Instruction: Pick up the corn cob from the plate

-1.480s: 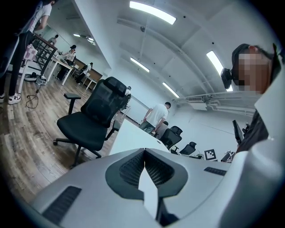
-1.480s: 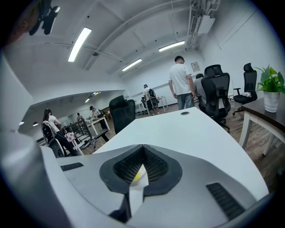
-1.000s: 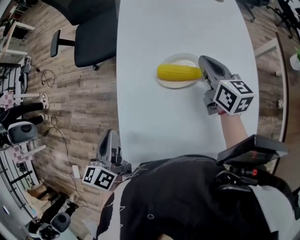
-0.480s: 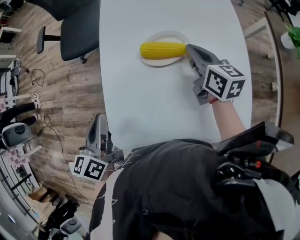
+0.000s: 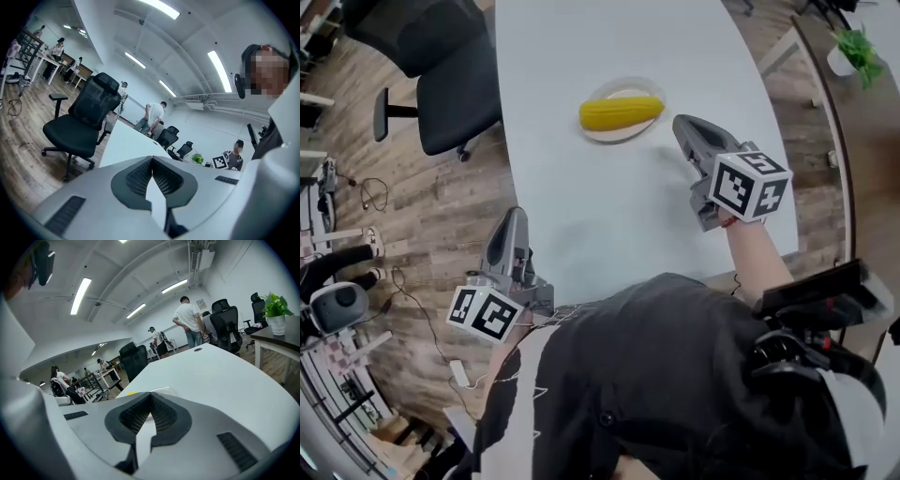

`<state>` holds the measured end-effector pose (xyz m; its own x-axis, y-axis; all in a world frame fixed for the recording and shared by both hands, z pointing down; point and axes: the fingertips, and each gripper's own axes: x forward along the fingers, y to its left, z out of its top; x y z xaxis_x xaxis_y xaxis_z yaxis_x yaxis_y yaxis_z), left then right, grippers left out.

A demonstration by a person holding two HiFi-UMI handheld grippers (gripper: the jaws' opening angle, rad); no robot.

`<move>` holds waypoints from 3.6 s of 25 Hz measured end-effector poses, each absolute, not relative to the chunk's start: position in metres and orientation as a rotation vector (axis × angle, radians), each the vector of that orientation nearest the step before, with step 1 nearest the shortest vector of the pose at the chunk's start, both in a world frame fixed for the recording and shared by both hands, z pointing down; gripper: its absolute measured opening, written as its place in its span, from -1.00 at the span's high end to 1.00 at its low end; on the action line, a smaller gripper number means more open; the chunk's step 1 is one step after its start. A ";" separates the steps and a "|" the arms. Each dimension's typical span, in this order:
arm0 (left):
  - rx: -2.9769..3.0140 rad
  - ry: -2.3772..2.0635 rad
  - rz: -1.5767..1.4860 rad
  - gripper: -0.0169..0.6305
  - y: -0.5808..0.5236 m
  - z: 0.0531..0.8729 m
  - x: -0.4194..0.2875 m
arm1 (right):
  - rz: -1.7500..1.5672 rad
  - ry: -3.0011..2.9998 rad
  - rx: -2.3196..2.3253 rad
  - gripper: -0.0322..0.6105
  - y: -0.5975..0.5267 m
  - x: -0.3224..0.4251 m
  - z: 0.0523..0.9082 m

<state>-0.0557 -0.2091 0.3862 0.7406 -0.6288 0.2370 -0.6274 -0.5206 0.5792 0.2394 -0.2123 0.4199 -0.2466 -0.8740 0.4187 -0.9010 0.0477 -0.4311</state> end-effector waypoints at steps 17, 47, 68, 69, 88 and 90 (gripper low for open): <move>2.647 -0.403 0.231 0.91 -0.200 0.378 -0.095 | 0.708 -2.153 1.877 0.85 -0.203 0.174 0.386; 2.231 -1.119 0.050 0.91 -0.183 0.405 -0.164 | 0.181 -1.962 0.599 0.15 -0.266 0.163 0.463; 2.132 -1.346 0.026 0.91 -0.135 0.398 -0.202 | 0.188 -1.860 0.428 0.15 -0.272 0.166 0.501; 2.131 -1.348 0.024 0.91 -0.135 0.398 -0.202 | 0.187 -1.857 0.418 0.15 -0.272 0.167 0.501; 2.123 -1.385 0.015 0.91 -0.121 0.394 -0.195 | 0.249 -1.913 0.363 0.12 -0.274 0.165 0.505; 2.114 -1.400 0.016 0.91 -0.117 0.394 -0.199 | 0.273 -1.914 0.363 0.12 -0.273 0.165 0.506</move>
